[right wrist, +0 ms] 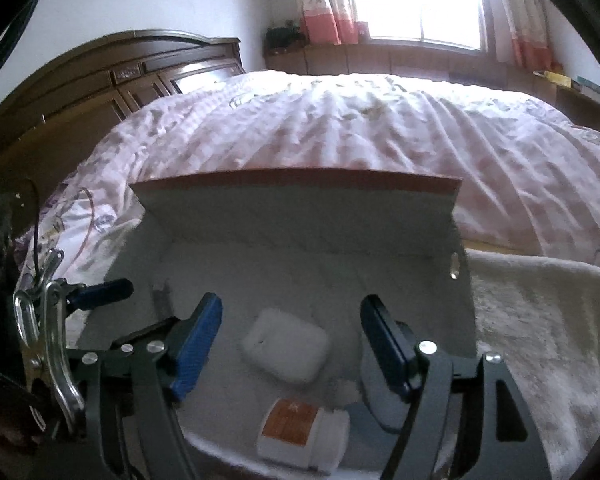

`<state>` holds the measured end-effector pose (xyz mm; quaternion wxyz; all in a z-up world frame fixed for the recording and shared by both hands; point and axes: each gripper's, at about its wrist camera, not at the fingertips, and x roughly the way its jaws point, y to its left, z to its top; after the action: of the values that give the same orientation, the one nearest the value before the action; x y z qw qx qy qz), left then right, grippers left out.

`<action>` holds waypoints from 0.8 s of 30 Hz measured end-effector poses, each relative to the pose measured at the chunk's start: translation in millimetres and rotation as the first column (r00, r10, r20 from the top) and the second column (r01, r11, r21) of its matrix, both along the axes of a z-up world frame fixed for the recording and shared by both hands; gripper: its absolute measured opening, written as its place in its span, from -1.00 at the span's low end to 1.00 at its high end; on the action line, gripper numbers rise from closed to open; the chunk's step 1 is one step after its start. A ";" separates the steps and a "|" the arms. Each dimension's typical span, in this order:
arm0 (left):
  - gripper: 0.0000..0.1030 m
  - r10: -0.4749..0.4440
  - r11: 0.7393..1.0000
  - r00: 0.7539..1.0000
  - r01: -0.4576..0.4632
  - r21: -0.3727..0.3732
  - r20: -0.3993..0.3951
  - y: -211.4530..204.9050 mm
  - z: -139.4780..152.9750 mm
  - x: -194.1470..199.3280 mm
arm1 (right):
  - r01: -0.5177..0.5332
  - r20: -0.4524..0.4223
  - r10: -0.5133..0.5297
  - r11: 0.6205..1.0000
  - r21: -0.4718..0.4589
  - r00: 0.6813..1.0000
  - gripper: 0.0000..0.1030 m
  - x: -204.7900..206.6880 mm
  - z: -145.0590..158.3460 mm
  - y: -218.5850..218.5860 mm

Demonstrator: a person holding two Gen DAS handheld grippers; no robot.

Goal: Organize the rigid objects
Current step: 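Lower the handle and earbud case into the box and open both tools, then withdraw both tools from the box toward the remaining items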

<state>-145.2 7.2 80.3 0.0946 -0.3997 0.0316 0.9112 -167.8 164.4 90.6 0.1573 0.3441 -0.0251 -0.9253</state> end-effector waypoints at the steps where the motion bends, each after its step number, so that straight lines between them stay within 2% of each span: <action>1: 0.41 0.000 1.000 1.000 0.000 0.003 0.000 -0.1 1.6 3.3 | 0.002 -0.006 -0.002 1.000 -0.007 1.000 0.46 5.4 3.6 1.1; 12: 0.41 0.013 0.999 1.000 -0.013 0.036 -0.008 -5.5 16.7 46.9 | 0.014 -0.047 -0.015 0.999 -0.039 0.999 0.47 65.3 27.6 14.9; 24: 0.41 0.024 0.999 1.000 -0.024 0.042 0.003 -5.9 15.5 89.6 | 0.020 -0.005 -0.021 0.998 -0.063 1.000 0.47 114.5 18.7 29.7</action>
<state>-55.7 1.3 95.8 0.0921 -0.3991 0.0074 0.9123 -53.3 194.1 109.3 0.1587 0.3360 -0.0573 -0.9266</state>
